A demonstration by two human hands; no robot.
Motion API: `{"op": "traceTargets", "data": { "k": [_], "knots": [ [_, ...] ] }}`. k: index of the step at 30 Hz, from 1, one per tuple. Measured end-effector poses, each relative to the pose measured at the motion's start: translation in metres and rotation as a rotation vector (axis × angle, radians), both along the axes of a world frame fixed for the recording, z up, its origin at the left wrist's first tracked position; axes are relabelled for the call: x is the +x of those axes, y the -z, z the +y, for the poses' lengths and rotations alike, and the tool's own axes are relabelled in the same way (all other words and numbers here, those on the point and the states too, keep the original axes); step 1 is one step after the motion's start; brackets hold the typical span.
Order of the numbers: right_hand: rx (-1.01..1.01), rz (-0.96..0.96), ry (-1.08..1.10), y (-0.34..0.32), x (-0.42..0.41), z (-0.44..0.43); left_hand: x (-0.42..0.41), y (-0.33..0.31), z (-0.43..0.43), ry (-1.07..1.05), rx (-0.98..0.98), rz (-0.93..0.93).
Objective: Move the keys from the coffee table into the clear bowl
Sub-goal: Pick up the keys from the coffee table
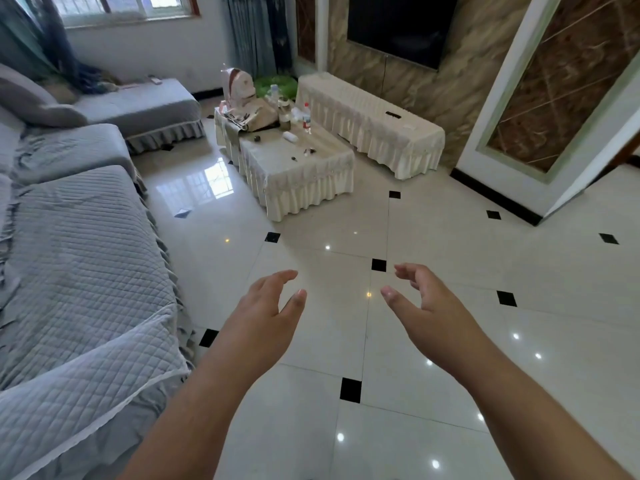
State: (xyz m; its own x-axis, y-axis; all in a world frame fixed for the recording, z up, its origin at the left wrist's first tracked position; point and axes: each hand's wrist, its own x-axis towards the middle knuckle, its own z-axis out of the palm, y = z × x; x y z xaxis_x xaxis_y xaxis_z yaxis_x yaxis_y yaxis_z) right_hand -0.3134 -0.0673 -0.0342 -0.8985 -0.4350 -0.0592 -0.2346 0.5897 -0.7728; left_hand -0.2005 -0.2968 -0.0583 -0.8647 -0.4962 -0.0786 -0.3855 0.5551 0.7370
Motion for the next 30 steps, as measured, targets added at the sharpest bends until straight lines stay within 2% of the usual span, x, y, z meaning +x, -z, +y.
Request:
{"op": "traceTargets", "data": {
  "k": [8, 21, 30],
  "knots": [
    [-0.043, -0.031, 0.01, 0.013, -0.074, -0.029, -0.07, -0.002, -0.021, 0.03, 0.004, -0.028],
    [-0.038, -0.043, -0.046, 0.011, -0.288, -0.06, -0.248, -0.019, -0.053, -0.077, -0.033, -0.054],
    [0.007, -0.057, -0.131, 0.007, -0.385, -0.097, -0.335, -0.012, -0.073, -0.095, 0.005, -0.076]
  ]
}}
